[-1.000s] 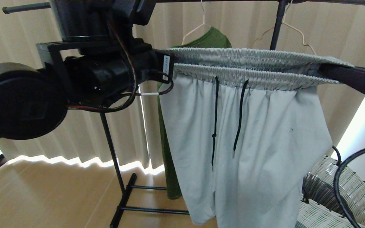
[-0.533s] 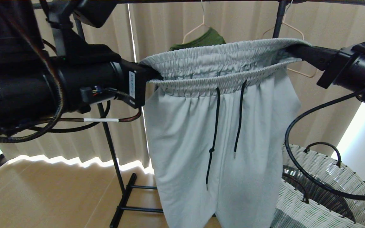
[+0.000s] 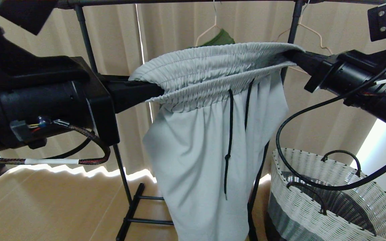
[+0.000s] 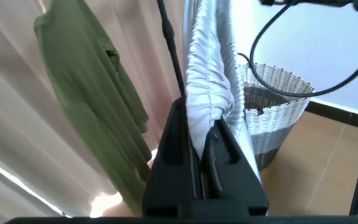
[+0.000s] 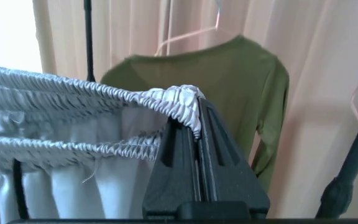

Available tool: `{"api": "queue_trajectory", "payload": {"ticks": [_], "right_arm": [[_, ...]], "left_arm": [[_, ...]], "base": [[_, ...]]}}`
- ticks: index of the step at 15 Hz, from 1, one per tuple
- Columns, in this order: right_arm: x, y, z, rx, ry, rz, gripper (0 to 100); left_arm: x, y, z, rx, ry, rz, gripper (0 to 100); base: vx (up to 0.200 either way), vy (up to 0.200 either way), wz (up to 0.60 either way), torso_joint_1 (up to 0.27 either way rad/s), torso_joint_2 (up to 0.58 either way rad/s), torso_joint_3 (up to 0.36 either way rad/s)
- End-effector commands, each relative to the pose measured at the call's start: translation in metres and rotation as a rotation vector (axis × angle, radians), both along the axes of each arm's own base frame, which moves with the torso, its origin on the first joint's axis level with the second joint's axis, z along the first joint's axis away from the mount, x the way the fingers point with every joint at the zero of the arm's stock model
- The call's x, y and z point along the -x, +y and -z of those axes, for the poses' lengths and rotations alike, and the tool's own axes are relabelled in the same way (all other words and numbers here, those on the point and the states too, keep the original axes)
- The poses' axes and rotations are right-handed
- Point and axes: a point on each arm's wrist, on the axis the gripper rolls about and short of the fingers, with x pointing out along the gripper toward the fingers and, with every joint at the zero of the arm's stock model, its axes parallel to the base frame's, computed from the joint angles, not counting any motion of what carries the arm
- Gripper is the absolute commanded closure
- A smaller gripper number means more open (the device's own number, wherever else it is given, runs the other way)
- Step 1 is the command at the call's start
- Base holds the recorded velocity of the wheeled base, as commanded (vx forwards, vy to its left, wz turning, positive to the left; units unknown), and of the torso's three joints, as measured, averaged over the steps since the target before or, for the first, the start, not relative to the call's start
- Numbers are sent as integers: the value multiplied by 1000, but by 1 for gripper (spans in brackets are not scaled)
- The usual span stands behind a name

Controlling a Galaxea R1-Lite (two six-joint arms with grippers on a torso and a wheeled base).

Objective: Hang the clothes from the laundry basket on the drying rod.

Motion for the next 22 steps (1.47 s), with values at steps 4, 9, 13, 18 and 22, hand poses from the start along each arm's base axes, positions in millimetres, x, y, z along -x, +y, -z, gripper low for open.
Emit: {"api": "queue_trajectory", "payload": {"ticks": [4, 9, 13, 18, 22], "right_arm": [[5, -4, 1, 8, 37, 24, 100], [39, -28, -23, 10, 57, 93, 100], [64, -33, -25, 10, 66, 89, 100], [65, -34, -23, 10, 65, 83, 100], [65, -32, -21, 12, 72, 78, 100]], "left_arm": [[-6, -1, -7, 11, -14, -39, 100], [-58, -34, -26, 107, -115, -285, 100], [-68, -45, -20, 117, -122, -290, 100], [-58, -34, -13, 89, -114, -318, 100], [-51, -29, -3, 23, -128, -317, 100]], "base": [[0, 0, 0, 0, 0, 0], [0, 0, 0, 0, 0, 0], [0, 0, 0, 0, 0, 0], [0, 0, 0, 0, 0, 0], [0, 0, 0, 0, 0, 0]]}}
